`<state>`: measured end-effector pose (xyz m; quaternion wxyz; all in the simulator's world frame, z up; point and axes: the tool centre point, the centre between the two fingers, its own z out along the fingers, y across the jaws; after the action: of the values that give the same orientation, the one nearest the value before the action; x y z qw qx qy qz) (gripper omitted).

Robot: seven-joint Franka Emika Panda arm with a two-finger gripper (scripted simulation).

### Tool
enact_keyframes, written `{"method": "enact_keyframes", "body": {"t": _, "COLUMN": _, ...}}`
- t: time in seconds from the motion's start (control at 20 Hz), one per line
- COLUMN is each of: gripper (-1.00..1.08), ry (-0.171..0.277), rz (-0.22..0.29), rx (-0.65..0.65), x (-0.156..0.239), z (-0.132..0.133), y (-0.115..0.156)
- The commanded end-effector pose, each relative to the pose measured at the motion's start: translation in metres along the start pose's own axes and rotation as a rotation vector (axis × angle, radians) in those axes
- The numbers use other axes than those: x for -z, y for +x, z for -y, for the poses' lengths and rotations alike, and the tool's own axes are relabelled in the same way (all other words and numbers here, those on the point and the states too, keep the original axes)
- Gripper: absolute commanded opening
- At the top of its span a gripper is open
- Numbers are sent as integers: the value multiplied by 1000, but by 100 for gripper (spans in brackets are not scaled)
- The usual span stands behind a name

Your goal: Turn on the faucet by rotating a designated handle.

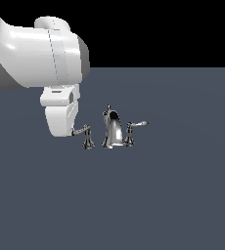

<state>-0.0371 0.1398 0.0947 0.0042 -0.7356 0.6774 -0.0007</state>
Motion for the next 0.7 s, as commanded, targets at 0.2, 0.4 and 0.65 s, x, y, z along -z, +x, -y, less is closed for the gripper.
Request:
{"method": "enact_keyframes", "body": {"t": 0.2, "gripper": -100, "ry": -4, "rz": -1, "rx": 3, "x": 0, "z": -12, "y": 5}}
{"method": "enact_keyframes", "body": {"t": 0.4, "gripper": -100, "ry": -5, "rz": -2, "rx": 1, "x": 0, "z": -19, "y": 21}}
{"method": "enact_keyframes", "body": {"t": 0.65, "gripper": -100, "ry": -6, "rz": -4, "rx": -2, "x": 1, "z": -28, "y": 41}}
